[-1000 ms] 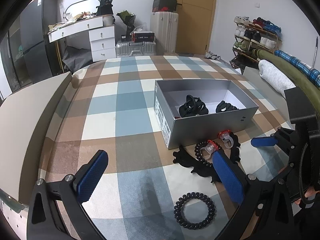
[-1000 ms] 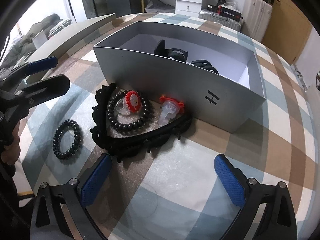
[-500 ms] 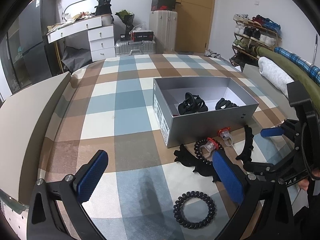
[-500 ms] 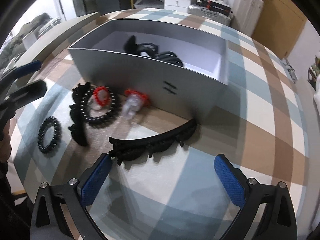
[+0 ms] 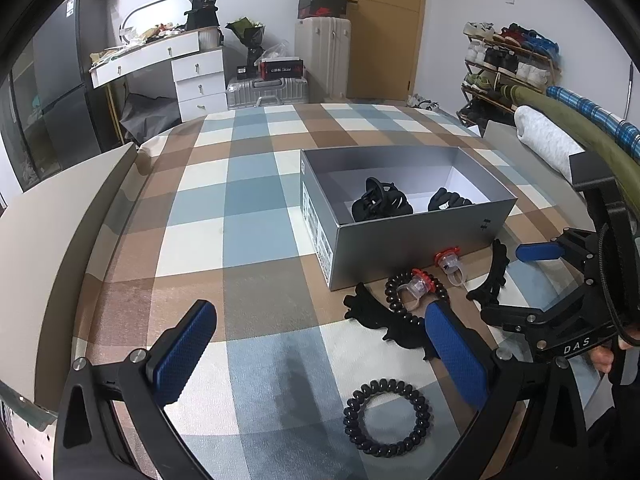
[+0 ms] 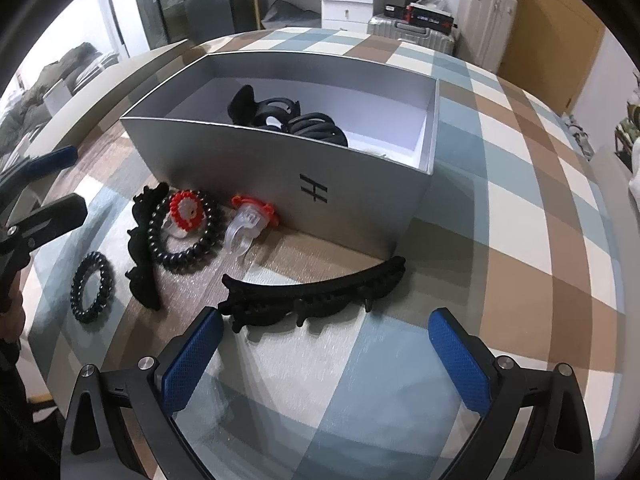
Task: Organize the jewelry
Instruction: 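Lower the right gripper onto the long black banana clip and close it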
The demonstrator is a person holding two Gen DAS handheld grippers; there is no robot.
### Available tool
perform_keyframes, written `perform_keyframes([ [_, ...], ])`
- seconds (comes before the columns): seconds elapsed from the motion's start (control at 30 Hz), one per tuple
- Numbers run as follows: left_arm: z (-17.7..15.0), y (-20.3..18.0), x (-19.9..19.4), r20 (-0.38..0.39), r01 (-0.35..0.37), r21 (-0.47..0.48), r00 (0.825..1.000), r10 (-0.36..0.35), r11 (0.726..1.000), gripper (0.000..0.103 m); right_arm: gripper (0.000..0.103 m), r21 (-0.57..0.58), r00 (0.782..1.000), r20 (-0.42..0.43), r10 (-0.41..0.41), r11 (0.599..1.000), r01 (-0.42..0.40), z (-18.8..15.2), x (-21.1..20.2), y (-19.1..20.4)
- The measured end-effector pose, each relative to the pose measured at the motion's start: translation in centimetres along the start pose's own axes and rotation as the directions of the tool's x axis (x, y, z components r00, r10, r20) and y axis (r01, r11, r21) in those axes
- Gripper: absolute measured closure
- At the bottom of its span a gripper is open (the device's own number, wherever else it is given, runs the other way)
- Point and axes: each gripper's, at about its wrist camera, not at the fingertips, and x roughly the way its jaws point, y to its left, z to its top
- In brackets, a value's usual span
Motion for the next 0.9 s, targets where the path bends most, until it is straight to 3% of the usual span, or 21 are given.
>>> perform_keyframes([
  [0.7,-0.21,-0.33,0.2,-0.012,0.002,0.007,1.0,-0.002,1.0,0.001,0.001,0.083,0.997,0.051,-0.057,0.995,0.053,0.31,0.26,-0.33],
  [0.77,-0.25,-0.36,0.22,-0.013,0.002,0.006,1.0,-0.002,1.0,0.001,0.005,0.082,0.997,0.059,-0.053,0.995,0.048,0.24,0.12,-0.29],
  [0.9,-0.29,-0.42,0.27,-0.014,0.004,0.007,1.0,-0.004,1.0,0.001,0.026,0.064,0.996,0.075,-0.045,0.997,0.04,0.13,-0.45,0.01],
])
